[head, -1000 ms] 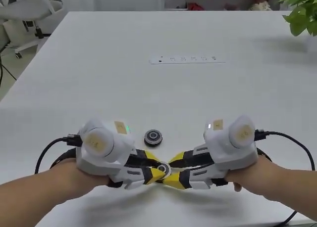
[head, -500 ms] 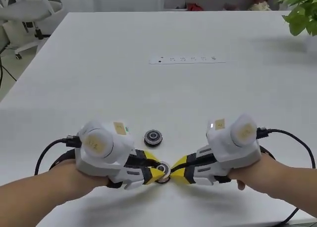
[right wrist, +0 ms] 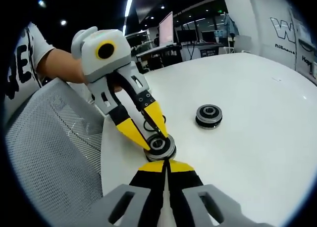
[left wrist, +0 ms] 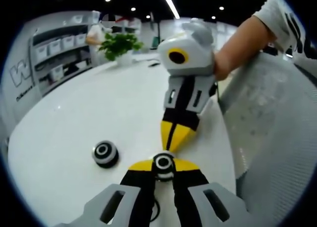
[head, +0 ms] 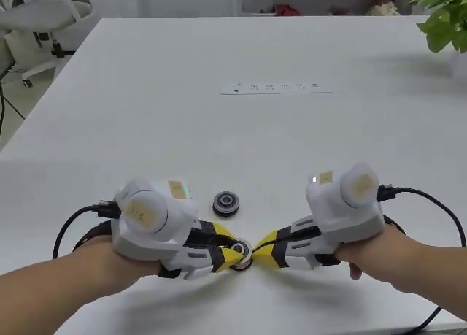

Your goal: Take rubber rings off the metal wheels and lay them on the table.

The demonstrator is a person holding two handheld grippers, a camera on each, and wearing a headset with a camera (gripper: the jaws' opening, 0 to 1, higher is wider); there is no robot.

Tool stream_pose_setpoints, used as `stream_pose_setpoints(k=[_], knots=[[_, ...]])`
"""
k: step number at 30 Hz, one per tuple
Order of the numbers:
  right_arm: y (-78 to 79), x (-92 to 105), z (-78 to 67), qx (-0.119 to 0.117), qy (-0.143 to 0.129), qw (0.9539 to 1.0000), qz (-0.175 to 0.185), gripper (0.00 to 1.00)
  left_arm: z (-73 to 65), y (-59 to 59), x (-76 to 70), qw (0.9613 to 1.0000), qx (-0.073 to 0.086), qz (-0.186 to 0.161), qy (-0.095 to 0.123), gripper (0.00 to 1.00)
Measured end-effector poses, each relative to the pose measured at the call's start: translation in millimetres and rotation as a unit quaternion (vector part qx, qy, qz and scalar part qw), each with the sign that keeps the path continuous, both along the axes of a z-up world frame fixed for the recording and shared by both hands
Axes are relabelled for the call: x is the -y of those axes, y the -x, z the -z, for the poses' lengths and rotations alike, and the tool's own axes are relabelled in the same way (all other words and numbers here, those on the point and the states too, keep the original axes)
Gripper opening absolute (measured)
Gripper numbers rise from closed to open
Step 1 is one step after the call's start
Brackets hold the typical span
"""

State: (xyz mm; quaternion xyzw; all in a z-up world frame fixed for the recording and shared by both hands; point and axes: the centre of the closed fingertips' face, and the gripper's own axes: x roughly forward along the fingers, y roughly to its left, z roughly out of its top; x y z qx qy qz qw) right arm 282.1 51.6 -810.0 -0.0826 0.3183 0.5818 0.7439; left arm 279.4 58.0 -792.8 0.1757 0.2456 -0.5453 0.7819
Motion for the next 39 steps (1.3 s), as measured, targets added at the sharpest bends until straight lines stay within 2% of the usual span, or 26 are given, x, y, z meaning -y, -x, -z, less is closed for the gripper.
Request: stream_pose_setpoints(k=[5,16,20,29,39], knots=[[-0.7,1.6,-0.1,-0.037,-0.014,0.999,0.023,0.0,0.0,0.2,-0.2,1.0,0.001,0.001,0.0,0.13],[-3.3,3.5,-1.4,-0.064,-0.028,0.9965,0.045,0.0,-0.2,0.7,0.2,1.0,0.005,0.003,-0.006,0.13],[-11.9,3.6,-9.1,-0.077,-0.055,0.993,0.071,0.0,-0.5,1.2,0.3,1.0,0.004,0.004,-0.005,0.13],[-9.7,-0.4,-14.9,-0.079,-0.068,0.9919,0.073,0.0,-0.2,0.6,0.8,0.9999,0.007,0.003,-0.011,0.12],[-7.5,-3.9,-17.4,-0.075,-0.065,0.993,0.064,0.0,0.2,0.0,0.7,0.9999,0.007,0.002,-0.013,0.12]])
